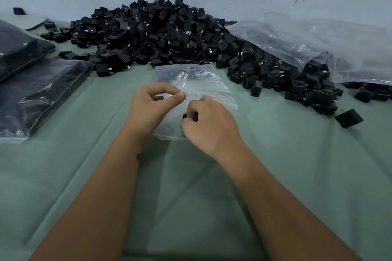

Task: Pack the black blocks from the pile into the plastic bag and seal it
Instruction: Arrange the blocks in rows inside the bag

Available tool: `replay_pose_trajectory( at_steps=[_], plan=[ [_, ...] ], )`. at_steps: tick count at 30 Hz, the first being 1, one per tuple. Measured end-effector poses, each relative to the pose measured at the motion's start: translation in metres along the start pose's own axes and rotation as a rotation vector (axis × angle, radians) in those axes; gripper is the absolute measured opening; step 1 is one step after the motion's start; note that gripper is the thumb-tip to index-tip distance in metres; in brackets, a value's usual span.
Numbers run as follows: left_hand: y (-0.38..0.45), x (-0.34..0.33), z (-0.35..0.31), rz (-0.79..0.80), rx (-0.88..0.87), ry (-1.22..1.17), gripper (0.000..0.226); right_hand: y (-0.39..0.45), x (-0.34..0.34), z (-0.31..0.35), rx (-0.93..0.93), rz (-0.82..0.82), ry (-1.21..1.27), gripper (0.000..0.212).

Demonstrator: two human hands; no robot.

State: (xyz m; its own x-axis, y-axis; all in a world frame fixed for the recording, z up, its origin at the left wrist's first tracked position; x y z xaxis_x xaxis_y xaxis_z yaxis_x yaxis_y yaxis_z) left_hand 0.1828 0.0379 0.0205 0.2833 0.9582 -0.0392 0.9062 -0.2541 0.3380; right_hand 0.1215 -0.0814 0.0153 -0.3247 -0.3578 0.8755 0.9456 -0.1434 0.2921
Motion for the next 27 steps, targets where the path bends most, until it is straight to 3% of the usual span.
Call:
replay_pose_trajectory(
  at_steps=[11,14,20,23,27],
  plan=[
    [-0.005,-0.023,-0.006,0.226,-0.030,-0.153,0.011,0.002,-0.009,0.007,0.091,0.038,0.012,0.019],
    [-0.001,-0.006,-0.005,0.084,-0.028,-0.069,0.027,0.002,-0.014,0.003,0.072,0.068,-0.052,0.023],
    [-0.004,0.052,0.010,-0.479,0.054,-0.082,0.043,0.001,-0.018,-0.001,0.040,0.085,-0.111,0.023],
    [-0.007,0.061,0.020,-0.561,0.120,-0.011,0.033,0.001,-0.029,-0.004,0.054,0.157,-0.201,0.034],
    [-0.007,0.067,0.031,-0.546,0.202,0.201,0.018,0.001,-0.036,-0.008,0.056,0.197,-0.228,0.038]
  ],
)
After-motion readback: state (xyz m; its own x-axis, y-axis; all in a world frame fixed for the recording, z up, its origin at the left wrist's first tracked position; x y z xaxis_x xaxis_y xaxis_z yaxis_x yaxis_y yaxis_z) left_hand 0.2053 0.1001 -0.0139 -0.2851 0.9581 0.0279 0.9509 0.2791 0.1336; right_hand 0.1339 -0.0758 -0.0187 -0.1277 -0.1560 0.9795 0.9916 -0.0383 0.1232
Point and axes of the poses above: each hand's wrist, its own y-axis towards the middle knuckle, its own x-axis out of the back of the hand, z = x × y, the point moved 10 cm from there along y, towards the middle knuckle, and after that the axes turned 9 degrees about -y, right-handed, at the moved point
